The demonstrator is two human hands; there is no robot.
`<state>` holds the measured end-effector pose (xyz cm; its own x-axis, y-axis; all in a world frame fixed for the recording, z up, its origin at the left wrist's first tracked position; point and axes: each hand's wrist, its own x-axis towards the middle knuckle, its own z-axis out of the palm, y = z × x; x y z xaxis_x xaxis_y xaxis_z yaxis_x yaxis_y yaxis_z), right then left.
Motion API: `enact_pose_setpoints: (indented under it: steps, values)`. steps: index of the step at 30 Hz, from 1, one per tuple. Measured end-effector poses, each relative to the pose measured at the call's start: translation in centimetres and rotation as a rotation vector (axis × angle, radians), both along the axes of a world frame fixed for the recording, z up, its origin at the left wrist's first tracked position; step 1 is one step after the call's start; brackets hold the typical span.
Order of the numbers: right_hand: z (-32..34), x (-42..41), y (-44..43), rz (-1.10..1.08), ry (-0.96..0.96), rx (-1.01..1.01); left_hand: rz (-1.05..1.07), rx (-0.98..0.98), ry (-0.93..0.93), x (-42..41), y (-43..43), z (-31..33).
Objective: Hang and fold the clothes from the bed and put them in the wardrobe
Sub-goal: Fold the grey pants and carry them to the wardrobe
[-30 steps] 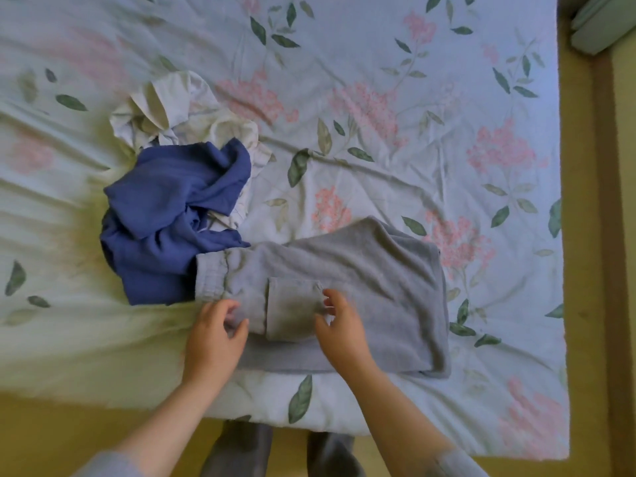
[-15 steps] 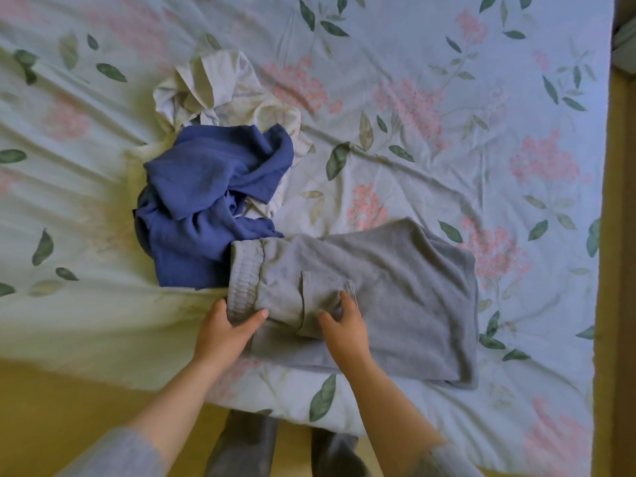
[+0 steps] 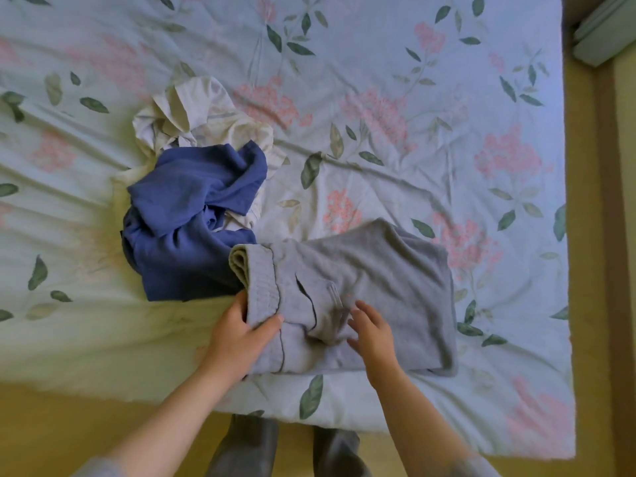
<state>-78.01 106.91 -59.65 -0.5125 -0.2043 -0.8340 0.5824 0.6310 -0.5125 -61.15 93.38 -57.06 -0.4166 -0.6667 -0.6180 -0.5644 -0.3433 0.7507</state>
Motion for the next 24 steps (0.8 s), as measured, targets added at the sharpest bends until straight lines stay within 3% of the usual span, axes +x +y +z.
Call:
enact_pose_setpoints:
  steps: [6,12,17,24]
  values:
    - [2.6,-2.3,5.1,-0.107,0.001,-0.018,-0.215,-0.020,0.121,-4.2,2.2,3.2]
    - [5.3,-6.1,9.9,-0.202,0.032,-0.059,-0.339,-0.158,0.030,-11.5,6.3,4.3]
    - [5.1,-9.4,12.4,-0.243,0.070,-0.052,-0.463,0.096,-0.044,-16.3,9.6,2.8]
    - [2.3,-11.9,15.1,-0.014,0.122,0.057,-0.349,-0.151,-0.220,-15.4,11.5,-0.5]
